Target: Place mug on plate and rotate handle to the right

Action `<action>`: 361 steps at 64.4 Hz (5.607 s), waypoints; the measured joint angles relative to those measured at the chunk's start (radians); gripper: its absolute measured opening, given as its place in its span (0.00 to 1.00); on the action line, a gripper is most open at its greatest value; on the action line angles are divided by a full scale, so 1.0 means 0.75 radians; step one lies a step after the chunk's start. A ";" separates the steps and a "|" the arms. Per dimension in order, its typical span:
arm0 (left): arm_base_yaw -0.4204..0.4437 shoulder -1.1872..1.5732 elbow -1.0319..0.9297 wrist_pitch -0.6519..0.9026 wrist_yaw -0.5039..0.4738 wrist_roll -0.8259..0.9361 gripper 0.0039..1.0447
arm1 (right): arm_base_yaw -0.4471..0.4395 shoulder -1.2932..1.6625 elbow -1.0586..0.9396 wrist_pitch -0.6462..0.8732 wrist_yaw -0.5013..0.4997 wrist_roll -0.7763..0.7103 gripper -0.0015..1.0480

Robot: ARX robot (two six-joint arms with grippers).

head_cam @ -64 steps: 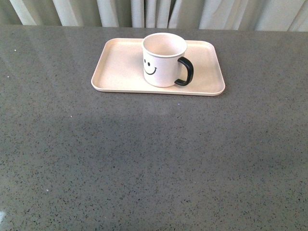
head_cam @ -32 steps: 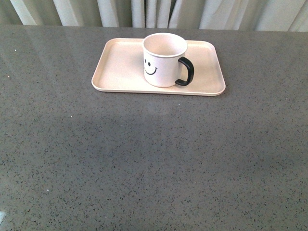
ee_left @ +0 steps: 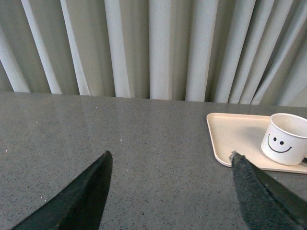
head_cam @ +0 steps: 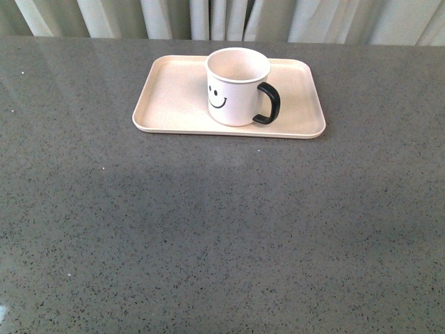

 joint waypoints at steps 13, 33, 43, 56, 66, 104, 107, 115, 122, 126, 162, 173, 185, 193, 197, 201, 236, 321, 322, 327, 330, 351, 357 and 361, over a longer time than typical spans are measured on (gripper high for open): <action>0.001 0.000 0.000 0.000 0.001 0.001 0.91 | -0.149 0.652 0.370 -0.627 -0.672 -0.309 0.91; 0.001 -0.001 0.000 0.000 0.001 0.001 0.91 | 0.030 1.712 0.926 -0.064 -0.503 -0.287 0.91; 0.001 -0.001 0.000 0.000 0.001 0.001 0.91 | 0.133 2.035 1.196 0.023 -0.331 -0.203 0.91; 0.001 -0.001 0.000 0.000 0.001 0.001 0.91 | 0.224 2.384 1.535 -0.060 -0.211 -0.066 0.91; 0.001 -0.001 0.000 0.000 0.001 0.001 0.91 | 0.241 2.569 1.749 -0.160 -0.176 0.045 0.91; 0.001 -0.001 0.000 0.000 0.001 0.001 0.91 | 0.274 2.865 2.160 -0.414 -0.121 0.296 0.91; 0.001 -0.001 0.000 0.000 0.001 0.001 0.91 | 0.274 2.879 2.172 -0.420 -0.107 0.302 0.91; 0.001 -0.001 0.000 0.000 0.001 0.001 0.91 | 0.271 2.908 2.197 -0.427 -0.091 0.315 0.91; 0.001 -0.001 0.000 0.000 0.001 0.001 0.91 | 0.269 2.928 2.210 -0.433 -0.083 0.321 0.91; 0.001 -0.001 0.000 0.000 0.001 0.001 0.91 | 0.270 2.939 2.219 -0.437 -0.078 0.325 0.91; 0.001 -0.001 0.000 0.000 0.001 0.001 0.91 | 0.287 3.029 2.299 -0.473 -0.066 0.337 0.91; 0.001 -0.001 0.000 0.000 0.001 0.001 0.91 | 0.296 3.074 2.365 -0.505 -0.056 0.342 0.73; 0.001 -0.001 0.000 0.000 0.001 0.001 0.91 | 0.306 3.110 2.408 -0.538 -0.042 0.357 0.40; 0.001 -0.001 0.000 0.000 0.001 0.001 0.91 | 0.308 3.119 2.443 -0.566 -0.029 0.366 0.18; 0.001 -0.001 0.000 0.000 0.001 0.001 0.91 | 0.308 3.120 2.456 -0.579 -0.028 0.372 0.09; 0.001 -0.001 0.000 0.000 0.001 0.001 0.91 | 0.308 3.120 2.468 -0.592 -0.031 0.374 0.02; 0.001 -0.001 0.000 0.000 0.001 0.001 0.91 | 0.213 3.163 2.781 -0.839 -0.143 -0.011 0.02; 0.001 -0.001 0.000 0.000 0.001 0.001 0.91 | 0.243 3.368 3.044 -1.034 -0.266 -0.553 0.02; 0.001 -0.001 0.000 0.000 0.001 0.001 0.91 | 0.243 3.368 3.044 -1.033 -0.264 -0.554 0.02; 0.001 -0.001 0.000 0.000 0.001 0.001 0.91 | 0.243 3.368 3.042 -1.033 -0.256 -0.557 0.02; 0.001 -0.001 0.000 0.000 0.001 0.001 0.91 | 0.243 3.369 3.040 -1.033 -0.253 -0.558 0.02; 0.001 -0.001 0.000 0.000 0.001 0.001 0.91 | 0.243 3.371 3.024 -1.023 -0.230 -0.590 0.02; 0.001 -0.001 0.000 0.000 0.001 0.001 0.91 | 0.243 3.371 3.014 -1.017 -0.229 -0.595 0.02; 0.001 -0.001 0.000 0.000 0.001 0.001 0.91 | 0.243 3.371 3.011 -1.014 -0.228 -0.597 0.02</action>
